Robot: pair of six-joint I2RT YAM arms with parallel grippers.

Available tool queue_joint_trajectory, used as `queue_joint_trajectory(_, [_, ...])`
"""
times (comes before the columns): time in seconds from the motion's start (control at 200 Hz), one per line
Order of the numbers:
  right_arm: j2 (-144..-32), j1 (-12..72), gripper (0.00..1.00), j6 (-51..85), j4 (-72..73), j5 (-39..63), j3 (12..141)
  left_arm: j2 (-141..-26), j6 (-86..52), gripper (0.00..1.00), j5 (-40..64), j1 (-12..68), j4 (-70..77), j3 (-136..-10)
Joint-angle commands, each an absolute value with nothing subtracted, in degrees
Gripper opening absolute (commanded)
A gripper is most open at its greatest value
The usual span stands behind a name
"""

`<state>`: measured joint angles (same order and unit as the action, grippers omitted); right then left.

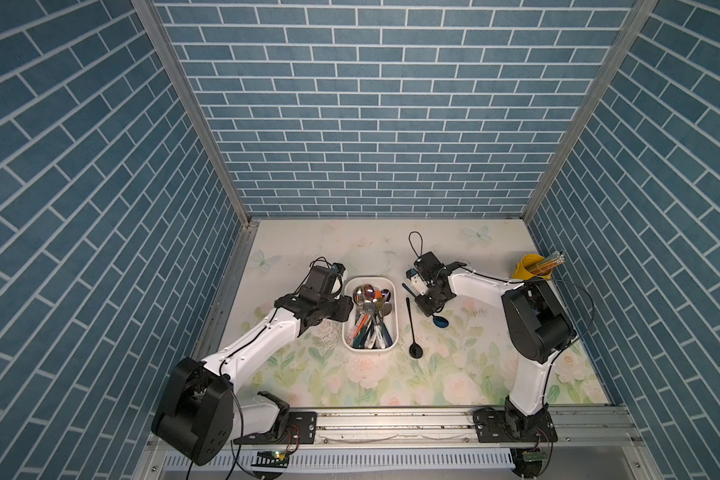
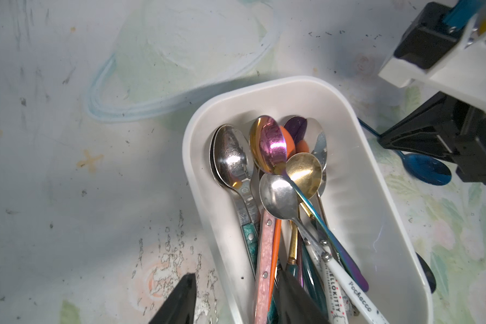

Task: Put the spoon into the storage box
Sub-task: Pick up the spoon from the center of the board.

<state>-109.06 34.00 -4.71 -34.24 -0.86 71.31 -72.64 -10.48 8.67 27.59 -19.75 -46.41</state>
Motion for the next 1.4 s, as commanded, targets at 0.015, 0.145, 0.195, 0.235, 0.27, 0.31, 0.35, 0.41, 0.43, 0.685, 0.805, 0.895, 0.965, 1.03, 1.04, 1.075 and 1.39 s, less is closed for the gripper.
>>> queue_joint_trajectory(0.015, [-106.3, 33.8, 0.00, -7.8, -39.4, -1.4, 72.5, -69.8, -4.3, 0.53, 6.4, 31.1, -19.6, -48.9])
queue_joint_trajectory(0.145, [-103.0, 33.9, 0.00, -7.7, -41.8, -1.6, 74.2, -67.8, 1.5, 0.55, 2.2, 37.1, -17.8, -49.3])
queue_joint_trajectory(0.195, [-102.2, 33.9, 0.00, -7.6, -43.1, 0.0, 74.9, -67.3, 4.1, 0.55, 0.9, 39.6, -17.3, -49.4])
queue_joint_trajectory(0.235, [-101.6, 34.1, 0.00, -7.3, -44.1, 1.1, 75.4, -67.1, 5.8, 0.56, -0.6, 41.5, -16.7, -49.4])
queue_joint_trajectory(0.27, [-100.9, 34.3, 0.00, -7.0, -44.6, 1.9, 75.7, -67.0, 7.4, 0.56, -1.8, 43.1, -16.4, -49.5])
queue_joint_trajectory(0.31, [-100.2, 34.7, 0.00, -6.7, -45.0, 2.3, 76.1, -66.9, 9.0, 0.56, -3.4, 44.9, -16.0, -49.5])
queue_joint_trajectory(0.35, [-99.5, 35.3, 0.00, -6.4, -45.6, 2.6, 76.7, -66.9, 10.7, 0.56, -5.3, 46.5, -15.5, -49.4])
queue_joint_trajectory(0.41, [-98.7, 36.6, 0.00, -5.9, -46.5, 3.2, 77.9, -66.8, 13.4, 0.58, -7.9, 49.2, -14.6, -49.0])
queue_joint_trajectory(0.43, [-98.5, 37.1, 0.00, -5.6, -46.7, 3.5, 78.1, -66.9, 14.2, 0.59, -9.1, 50.0, -14.2, -48.8])
queue_joint_trajectory(0.685, [-99.4, 44.3, 0.00, -5.3, -49.9, 9.1, 81.9, -67.0, 26.9, 0.63, -22.6, 61.2, -7.6, -44.0])
queue_joint_trajectory(0.805, [-99.3, 46.1, 0.00, -5.5, -50.3, 12.9, 82.5, -66.5, 32.6, 0.64, -27.9, 65.0, -4.0, -40.0])
queue_joint_trajectory(0.895, [-98.7, 47.1, 0.00, -6.1, -50.6, 16.1, 82.4, -64.8, 37.2, 0.65, -31.6, 67.1, -0.2, -36.0])
queue_joint_trajectory(0.965, [-98.4, 47.6, 0.00, -6.6, -51.3, 17.9, 82.4, -62.9, 41.5, 0.66, -33.6, 68.0, 3.5, -32.3])
queue_joint_trajectory(1.03, [-98.4, 48.1, 0.00, -7.0, -52.0, 19.0, 82.4, -60.9, 45.5, 0.67, -34.8, 68.6, 7.1, -29.5])
queue_joint_trajectory(1.04, [-98.4, 48.2, 0.00, -7.0, -52.1, 19.2, 82.4, -60.7, 46.2, 0.67, -34.9, 68.6, 7.6, -28.3])
queue_joint_trajectory(1.075, [-98.4, 48.4, 0.00, -7.2, -52.6, 19.7, 82.6, -59.9, 48.4, 0.68, -35.3, 68.7, 9.1, -26.6])
queue_joint_trajectory(1.39, [-100.8, 52.3, 0.00, -6.7, -55.6, 20.6, 85.6, -61.7, 56.0, 0.72, -37.7, 68.8, 15.8, -22.5])
